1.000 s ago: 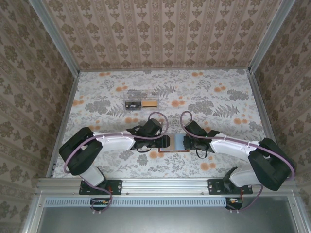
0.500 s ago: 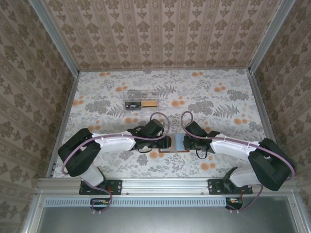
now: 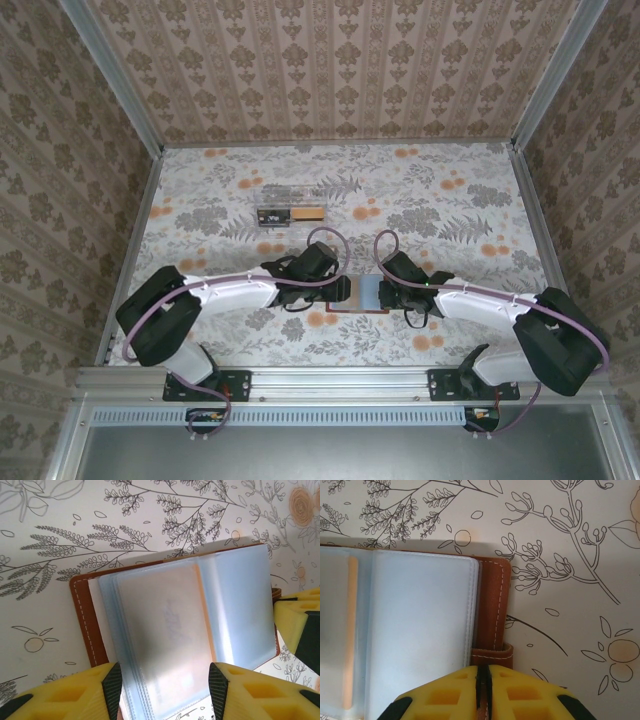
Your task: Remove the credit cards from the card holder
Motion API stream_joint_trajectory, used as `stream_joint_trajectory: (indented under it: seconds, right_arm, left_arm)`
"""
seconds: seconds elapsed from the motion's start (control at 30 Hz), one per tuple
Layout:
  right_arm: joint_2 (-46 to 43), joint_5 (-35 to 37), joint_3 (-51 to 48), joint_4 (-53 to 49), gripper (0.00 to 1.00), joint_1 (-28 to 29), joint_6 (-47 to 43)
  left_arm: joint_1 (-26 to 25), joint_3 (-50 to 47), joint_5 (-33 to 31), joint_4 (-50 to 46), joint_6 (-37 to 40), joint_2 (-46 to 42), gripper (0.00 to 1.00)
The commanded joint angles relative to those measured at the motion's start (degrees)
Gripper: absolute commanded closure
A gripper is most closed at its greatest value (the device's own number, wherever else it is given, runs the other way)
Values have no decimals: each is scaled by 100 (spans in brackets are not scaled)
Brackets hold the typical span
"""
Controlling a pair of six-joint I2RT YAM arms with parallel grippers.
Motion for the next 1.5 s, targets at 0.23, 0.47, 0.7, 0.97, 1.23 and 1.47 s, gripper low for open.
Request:
stream_joint_trajectory:
  seconds: [0.23, 0.47, 0.7, 0.97, 1.23, 1.47]
  right_arm:
    - [-106, -138, -88, -129, 84, -5, 116]
    - [-167, -136, -123, -138, 84, -5, 121]
    - [-150, -168, -132, -94, 84, -5, 123]
    - [-115, -165, -148, -53, 84, -5, 139]
    - [-72, -169, -149, -33, 84, -1, 140]
    - [-66, -169, -158, -46, 84, -5, 140]
  left_arm:
    - [-139, 270, 213, 70, 19, 265, 48]
    - [-136, 267, 212, 62, -8, 410, 48]
    - [-133, 250, 376, 228, -50, 567, 48]
    - [-134, 186, 670, 606, -88, 584, 45]
    - [-132, 63, 890, 982, -90, 472, 28]
    - [-123, 7, 1186, 1467, -166, 535, 26]
